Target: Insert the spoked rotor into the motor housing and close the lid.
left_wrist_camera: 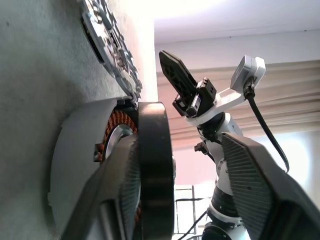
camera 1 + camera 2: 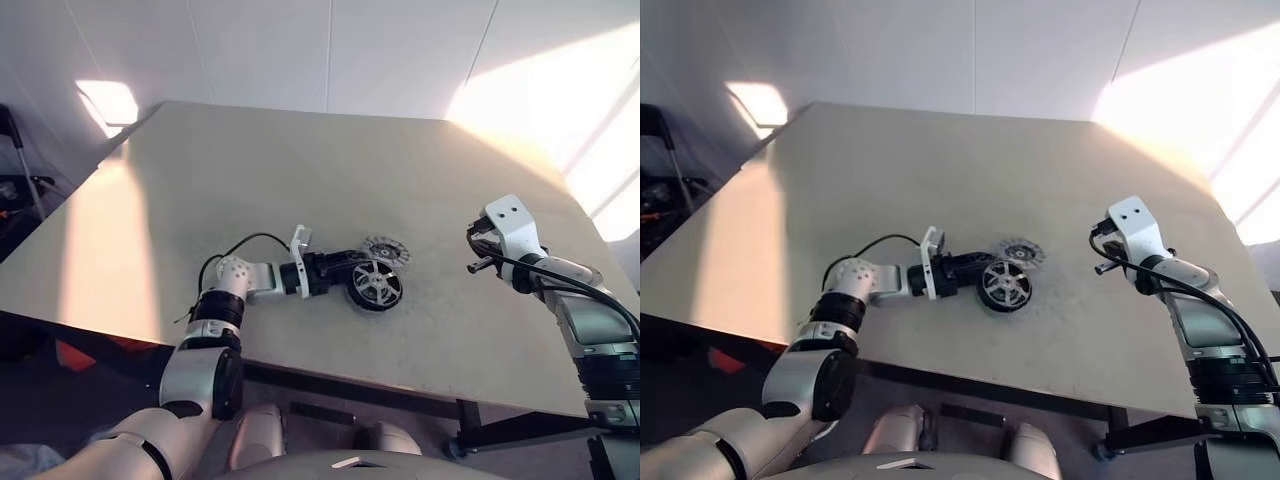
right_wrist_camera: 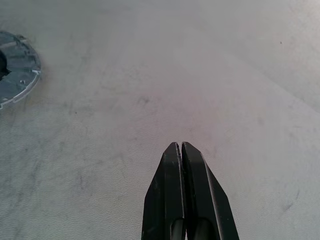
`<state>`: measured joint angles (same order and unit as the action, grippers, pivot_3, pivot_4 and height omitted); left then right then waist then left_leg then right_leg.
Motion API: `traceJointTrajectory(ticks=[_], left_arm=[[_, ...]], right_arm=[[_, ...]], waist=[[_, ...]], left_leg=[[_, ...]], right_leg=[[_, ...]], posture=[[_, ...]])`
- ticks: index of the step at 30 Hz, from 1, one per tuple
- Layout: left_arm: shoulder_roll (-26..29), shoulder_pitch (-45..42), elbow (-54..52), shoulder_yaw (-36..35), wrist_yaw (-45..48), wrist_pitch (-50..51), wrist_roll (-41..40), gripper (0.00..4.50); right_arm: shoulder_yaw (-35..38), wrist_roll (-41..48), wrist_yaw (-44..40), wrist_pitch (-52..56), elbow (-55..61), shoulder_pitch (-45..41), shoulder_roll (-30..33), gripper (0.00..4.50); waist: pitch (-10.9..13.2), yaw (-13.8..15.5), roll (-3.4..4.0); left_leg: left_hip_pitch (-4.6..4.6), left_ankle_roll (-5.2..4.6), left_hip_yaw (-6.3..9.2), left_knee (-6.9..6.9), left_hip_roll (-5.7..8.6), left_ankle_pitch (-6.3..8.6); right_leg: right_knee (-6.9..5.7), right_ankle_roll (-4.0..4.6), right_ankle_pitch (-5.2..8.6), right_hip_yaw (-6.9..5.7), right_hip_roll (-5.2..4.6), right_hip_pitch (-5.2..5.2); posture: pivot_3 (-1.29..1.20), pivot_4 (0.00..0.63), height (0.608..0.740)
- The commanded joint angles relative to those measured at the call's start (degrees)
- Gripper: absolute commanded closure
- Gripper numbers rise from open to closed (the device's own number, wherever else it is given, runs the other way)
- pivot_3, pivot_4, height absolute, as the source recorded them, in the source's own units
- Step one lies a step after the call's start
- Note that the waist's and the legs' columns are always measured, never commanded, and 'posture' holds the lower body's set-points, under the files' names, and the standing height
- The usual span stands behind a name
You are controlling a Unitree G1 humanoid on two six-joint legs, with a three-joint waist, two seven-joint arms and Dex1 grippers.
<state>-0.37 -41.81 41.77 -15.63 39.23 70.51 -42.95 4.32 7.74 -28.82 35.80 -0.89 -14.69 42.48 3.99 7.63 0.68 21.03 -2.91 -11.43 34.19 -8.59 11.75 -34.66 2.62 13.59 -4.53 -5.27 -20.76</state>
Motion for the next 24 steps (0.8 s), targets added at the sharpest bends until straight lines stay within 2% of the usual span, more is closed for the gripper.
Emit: traceJointTrajectory(ticks=[1,6,13,24], left_arm=[[0.70,0.73,-1.90,0.68,-0.31,-0.74,0.94,1.07],[3.87,2.60,-6.40,-1.26,0.18,-1.09,-0.35,1.07],[7.24,3.45,-10.69,-3.68,-0.33,-1.46,-1.72,1.07],[7.58,3.92,-12.26,-2.79,-0.99,-6.24,-0.51,1.07]], right_arm=[[2.05,1.62,-1.30,-0.97,4.40,-1.04,-0.50,4.50],[3.73,5.81,-4.99,-2.24,9.44,-0.02,-1.41,4.50],[4.69,18.72,-14.95,-1.17,22.86,3.87,-3.82,4.50],[-5.37,15.75,-15.47,-1.19,23.22,9.00,-5.46,4.50]], waist=[[0.00,-0.03,0.00],[0.01,-0.48,0.01],[0.03,-0.30,0.05],[0.05,-0.51,0.00]], left_leg=[[-0.01,0.00,0.00,0.00,0.01,0.00],[0.09,0.00,0.00,-0.10,-0.06,0.01],[0.42,-0.03,-0.01,-0.16,-0.08,0.01],[0.26,0.00,0.00,-0.06,-0.07,0.02]], right_leg=[[0.02,-0.02,0.01,0.00,0.00,0.01],[-0.02,0.14,-0.08,0.01,0.04,-0.18],[-0.01,0.14,-0.06,-0.01,0.06,-0.50],[-0.01,-0.08,0.06,0.00,0.04,-0.31]], posture=[[0.00,0.000,0.740],[0.00,0.000,0.740],[0.00,0.000,0.740],[0.00,0.000,0.740]])
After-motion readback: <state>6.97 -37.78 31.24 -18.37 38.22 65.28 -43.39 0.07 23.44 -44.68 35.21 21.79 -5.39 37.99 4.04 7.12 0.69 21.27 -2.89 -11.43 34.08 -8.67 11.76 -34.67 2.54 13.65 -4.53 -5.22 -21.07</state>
